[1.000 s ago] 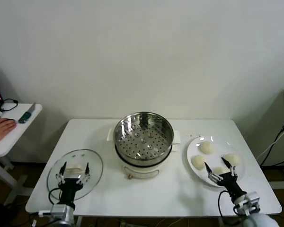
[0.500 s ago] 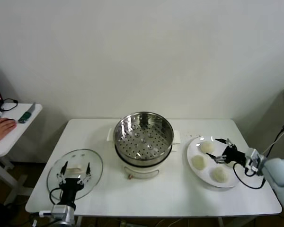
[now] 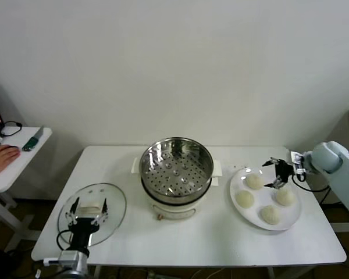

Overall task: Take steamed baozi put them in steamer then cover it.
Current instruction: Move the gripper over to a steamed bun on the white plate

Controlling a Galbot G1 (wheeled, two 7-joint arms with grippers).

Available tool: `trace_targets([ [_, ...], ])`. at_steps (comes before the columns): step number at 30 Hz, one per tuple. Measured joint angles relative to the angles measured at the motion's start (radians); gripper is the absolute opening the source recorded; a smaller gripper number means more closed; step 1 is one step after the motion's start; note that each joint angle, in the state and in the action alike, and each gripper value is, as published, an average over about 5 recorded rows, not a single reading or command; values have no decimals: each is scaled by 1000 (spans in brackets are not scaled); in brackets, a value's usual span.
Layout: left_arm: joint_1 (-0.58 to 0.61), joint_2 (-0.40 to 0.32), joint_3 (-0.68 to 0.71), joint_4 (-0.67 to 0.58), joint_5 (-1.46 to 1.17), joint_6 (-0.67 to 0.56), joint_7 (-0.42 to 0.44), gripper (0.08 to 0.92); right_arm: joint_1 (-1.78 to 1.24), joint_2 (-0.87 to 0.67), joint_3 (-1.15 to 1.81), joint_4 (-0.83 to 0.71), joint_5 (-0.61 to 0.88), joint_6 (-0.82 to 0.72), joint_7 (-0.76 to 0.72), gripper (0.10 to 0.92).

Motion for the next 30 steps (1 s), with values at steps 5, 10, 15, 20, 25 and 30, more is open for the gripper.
trace_targets([
  [5,-9,5,-1,0,0,11,-3,823,74,62,-93,-90,-36,12,-17,823],
  [10,-5,5,-3,-17,-1,23,-3,823,103,122,-124,-162,-89,32,-21,823],
  [15,-5,8,-4,-35,-1,31,-2,823,113,173,-134,-226,-137,52,-30,823],
  [20,-1,12,-4,-41,-1,38,-2,823,112,215,-129,-285,-171,66,-32,823],
  [25,1,14,-4,-42,0,39,-2,823,111,253,-119,-336,-199,78,-32,823],
  [30,1,15,-5,-42,1,40,-3,823,111,287,-110,-381,-222,91,-32,823],
])
